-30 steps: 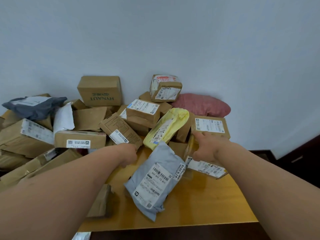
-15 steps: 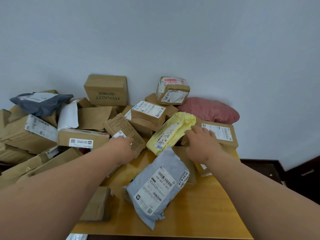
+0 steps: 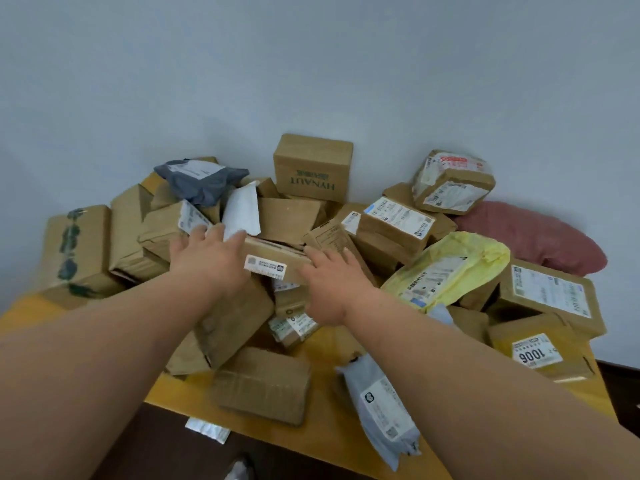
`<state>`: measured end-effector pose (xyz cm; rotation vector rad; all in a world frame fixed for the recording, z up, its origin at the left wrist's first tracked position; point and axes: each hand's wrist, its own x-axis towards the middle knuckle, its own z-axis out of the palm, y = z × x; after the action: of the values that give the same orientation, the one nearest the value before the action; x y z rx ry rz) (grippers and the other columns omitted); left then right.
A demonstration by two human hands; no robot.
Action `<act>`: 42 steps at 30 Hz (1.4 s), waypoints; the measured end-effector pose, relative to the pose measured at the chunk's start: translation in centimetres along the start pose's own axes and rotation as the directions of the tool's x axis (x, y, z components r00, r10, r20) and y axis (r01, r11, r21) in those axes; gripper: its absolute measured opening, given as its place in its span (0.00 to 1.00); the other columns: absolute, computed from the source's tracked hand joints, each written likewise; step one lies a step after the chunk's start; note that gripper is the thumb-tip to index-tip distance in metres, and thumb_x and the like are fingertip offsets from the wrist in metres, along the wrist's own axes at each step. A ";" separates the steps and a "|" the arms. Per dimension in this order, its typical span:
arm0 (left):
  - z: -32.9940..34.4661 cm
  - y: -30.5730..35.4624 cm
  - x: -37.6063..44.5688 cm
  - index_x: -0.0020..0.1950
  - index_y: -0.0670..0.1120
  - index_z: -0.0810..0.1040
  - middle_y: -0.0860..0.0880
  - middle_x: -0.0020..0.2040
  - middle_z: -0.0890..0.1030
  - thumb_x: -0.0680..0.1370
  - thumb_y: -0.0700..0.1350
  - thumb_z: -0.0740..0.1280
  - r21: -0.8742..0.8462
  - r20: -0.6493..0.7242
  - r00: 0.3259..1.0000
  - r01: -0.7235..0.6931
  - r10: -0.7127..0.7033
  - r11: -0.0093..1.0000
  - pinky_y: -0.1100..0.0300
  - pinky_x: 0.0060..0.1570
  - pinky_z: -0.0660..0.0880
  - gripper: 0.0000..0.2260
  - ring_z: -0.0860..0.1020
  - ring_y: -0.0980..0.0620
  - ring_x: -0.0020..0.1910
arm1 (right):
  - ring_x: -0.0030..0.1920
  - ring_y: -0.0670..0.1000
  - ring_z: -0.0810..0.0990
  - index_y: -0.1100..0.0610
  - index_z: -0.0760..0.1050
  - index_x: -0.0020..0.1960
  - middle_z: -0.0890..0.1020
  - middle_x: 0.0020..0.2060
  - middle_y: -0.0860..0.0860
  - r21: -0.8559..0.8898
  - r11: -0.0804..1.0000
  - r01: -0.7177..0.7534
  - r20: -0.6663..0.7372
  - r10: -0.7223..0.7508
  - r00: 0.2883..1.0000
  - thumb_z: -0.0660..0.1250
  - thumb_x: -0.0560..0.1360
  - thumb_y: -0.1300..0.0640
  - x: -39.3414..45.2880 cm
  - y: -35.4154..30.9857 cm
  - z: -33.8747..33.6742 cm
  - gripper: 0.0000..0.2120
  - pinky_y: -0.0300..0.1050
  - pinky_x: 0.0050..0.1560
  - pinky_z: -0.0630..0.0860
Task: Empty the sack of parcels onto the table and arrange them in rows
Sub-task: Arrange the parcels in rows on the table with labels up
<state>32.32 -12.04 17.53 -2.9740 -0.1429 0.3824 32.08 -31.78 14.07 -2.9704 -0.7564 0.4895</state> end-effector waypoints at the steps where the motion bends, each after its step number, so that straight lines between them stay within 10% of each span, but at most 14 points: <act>1: 0.1 -1.1 0.5 0.80 0.59 0.52 0.47 0.80 0.57 0.79 0.62 0.59 0.002 0.025 1.000 -0.005 0.005 1.000 0.38 0.74 0.53 0.31 0.54 0.41 0.78 | 0.79 0.58 0.48 0.49 0.56 0.79 0.49 0.81 0.52 0.000 1.000 0.008 0.009 -0.008 1.000 0.66 0.75 0.53 1.0 -0.8 -0.1 0.35 0.65 0.77 0.44; 8: 1.7 -3.6 4.5 0.82 0.52 0.45 0.44 0.72 0.72 0.79 0.58 0.62 -0.241 0.285 0.949 -0.066 0.135 0.968 0.46 0.66 0.70 0.37 0.73 0.42 0.67 | 0.80 0.55 0.50 0.46 0.46 0.80 0.53 0.80 0.49 0.100 0.993 -0.066 0.040 0.063 0.997 0.65 0.75 0.52 6.3 -4.0 0.7 0.40 0.62 0.78 0.41; 12: 1.3 -2.9 5.9 0.79 0.50 0.62 0.45 0.68 0.76 0.80 0.51 0.64 -0.567 0.221 0.954 -0.044 0.203 0.823 0.55 0.60 0.72 0.28 0.76 0.44 0.63 | 0.71 0.56 0.68 0.47 0.55 0.78 0.73 0.70 0.50 0.107 0.977 -0.184 -0.031 0.188 0.982 0.62 0.77 0.42 5.9 -3.3 -0.2 0.33 0.64 0.77 0.43; 18: -0.3 -2.3 7.4 0.68 0.49 0.76 0.49 0.56 0.80 0.79 0.44 0.67 -0.685 0.307 0.860 -0.097 0.407 0.722 0.64 0.41 0.76 0.17 0.80 0.51 0.50 | 0.46 0.51 0.77 0.49 0.73 0.46 0.77 0.38 0.46 -0.022 0.896 -0.443 -0.042 0.441 0.896 0.52 0.79 0.38 5.6 -2.2 -2.6 0.18 0.61 0.72 0.57; 25: 0.4 -3.1 8.5 0.75 0.52 0.68 0.47 0.68 0.75 0.81 0.52 0.63 -0.429 0.360 0.799 -0.317 0.482 0.846 0.52 0.65 0.71 0.22 0.74 0.46 0.64 | 0.72 0.57 0.67 0.44 0.63 0.75 0.69 0.72 0.49 0.120 0.962 -0.244 0.089 0.234 0.968 0.54 0.81 0.40 8.5 -3.6 -0.9 0.24 0.60 0.72 0.61; 30: 1.5 -2.1 9.1 0.77 0.53 0.66 0.47 0.66 0.76 0.80 0.48 0.66 -0.592 0.413 0.774 -0.173 0.480 0.787 0.54 0.64 0.73 0.25 0.76 0.48 0.63 | 0.58 0.53 0.77 0.47 0.73 0.62 0.80 0.50 0.48 0.079 0.933 -0.351 0.244 0.324 0.914 0.52 0.79 0.35 7.4 -2.8 -1.4 0.21 0.58 0.69 0.60; 32: 0.8 -1.5 9.4 0.73 0.51 0.71 0.48 0.59 0.80 0.81 0.45 0.65 -0.677 0.338 0.819 -0.132 0.464 0.724 0.61 0.52 0.76 0.20 0.79 0.49 0.56 | 0.49 0.52 0.78 0.49 0.74 0.52 0.78 0.42 0.48 -0.021 0.919 -0.394 0.212 0.390 0.896 0.54 0.80 0.38 6.5 -1.5 -2.4 0.18 0.54 0.59 0.68; 35: 0.0 -1.1 9.8 0.74 0.50 0.70 0.47 0.67 0.76 0.83 0.47 0.61 -0.572 0.202 0.877 -0.256 0.436 0.780 0.58 0.61 0.72 0.19 0.76 0.47 0.64 | 0.43 0.51 0.76 0.51 0.75 0.50 0.78 0.41 0.49 -0.073 0.892 -0.446 0.039 0.450 0.892 0.57 0.80 0.46 6.0 0.8 -3.2 0.12 0.49 0.47 0.70; 38: 0.0 -0.7 10.3 0.77 0.53 0.65 0.48 0.73 0.72 0.83 0.49 0.60 -0.420 0.159 0.879 -0.351 0.449 0.837 0.53 0.67 0.71 0.22 0.72 0.46 0.69 | 0.58 0.55 0.74 0.51 0.72 0.63 0.75 0.58 0.53 0.002 0.914 -0.406 -0.146 0.402 0.904 0.60 0.78 0.48 6.7 1.9 -2.7 0.15 0.53 0.58 0.72; 42: 0.7 0.4 11.3 0.78 0.60 0.60 0.50 0.77 0.64 0.82 0.53 0.60 -0.152 0.145 0.860 -0.470 0.490 0.870 0.44 0.72 0.64 0.24 0.63 0.45 0.75 | 0.78 0.60 0.53 0.42 0.60 0.76 0.51 0.80 0.51 -0.027 0.974 -0.225 0.012 0.225 0.974 0.64 0.77 0.48 8.4 2.3 -1.2 0.29 0.63 0.76 0.54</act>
<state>43.08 -11.09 14.08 -3.0487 0.5970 0.7206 40.49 -29.85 12.54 -3.0958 -0.4307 0.5160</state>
